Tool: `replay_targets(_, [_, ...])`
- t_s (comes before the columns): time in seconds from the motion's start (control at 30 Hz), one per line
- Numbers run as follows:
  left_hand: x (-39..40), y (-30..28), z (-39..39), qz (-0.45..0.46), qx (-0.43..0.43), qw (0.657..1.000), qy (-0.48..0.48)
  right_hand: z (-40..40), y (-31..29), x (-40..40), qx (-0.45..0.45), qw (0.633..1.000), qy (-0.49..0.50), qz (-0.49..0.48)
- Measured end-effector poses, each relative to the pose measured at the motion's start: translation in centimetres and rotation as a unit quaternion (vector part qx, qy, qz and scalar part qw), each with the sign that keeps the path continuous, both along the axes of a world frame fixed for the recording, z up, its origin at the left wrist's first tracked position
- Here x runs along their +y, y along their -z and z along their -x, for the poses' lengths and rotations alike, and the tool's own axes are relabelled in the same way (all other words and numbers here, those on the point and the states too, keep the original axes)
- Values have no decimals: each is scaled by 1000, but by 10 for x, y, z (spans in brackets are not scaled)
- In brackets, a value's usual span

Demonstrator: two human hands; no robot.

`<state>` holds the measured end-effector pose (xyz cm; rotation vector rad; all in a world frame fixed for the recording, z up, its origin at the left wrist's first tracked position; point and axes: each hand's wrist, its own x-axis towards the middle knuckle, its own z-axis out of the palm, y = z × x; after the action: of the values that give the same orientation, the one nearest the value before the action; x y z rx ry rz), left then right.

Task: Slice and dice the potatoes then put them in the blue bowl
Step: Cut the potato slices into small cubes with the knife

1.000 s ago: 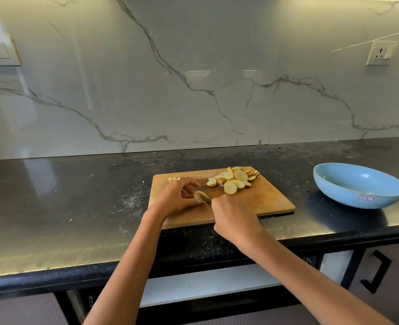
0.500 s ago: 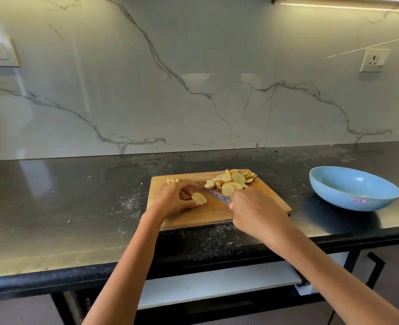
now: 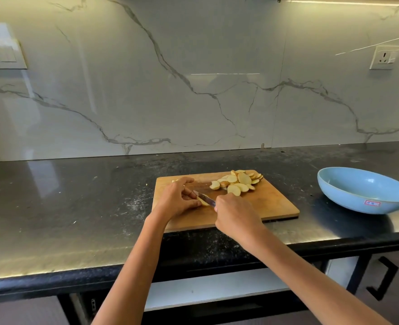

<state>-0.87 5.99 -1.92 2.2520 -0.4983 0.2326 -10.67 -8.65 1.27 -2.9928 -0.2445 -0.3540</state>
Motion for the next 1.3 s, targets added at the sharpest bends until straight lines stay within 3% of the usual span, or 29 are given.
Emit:
replay_targets(0.47, [0,5,0,2,-19,1000,19,34,7,-5,12,998,-36,52])
replay_targets(1.0, [-1,6,-1,-38,-10,998,46,33,-9,-32,29,999,-17,20])
replay_targets(1.3, [-15,-14,1,-170,36,978,116,24,-11,-41,-1,999,35,-14])
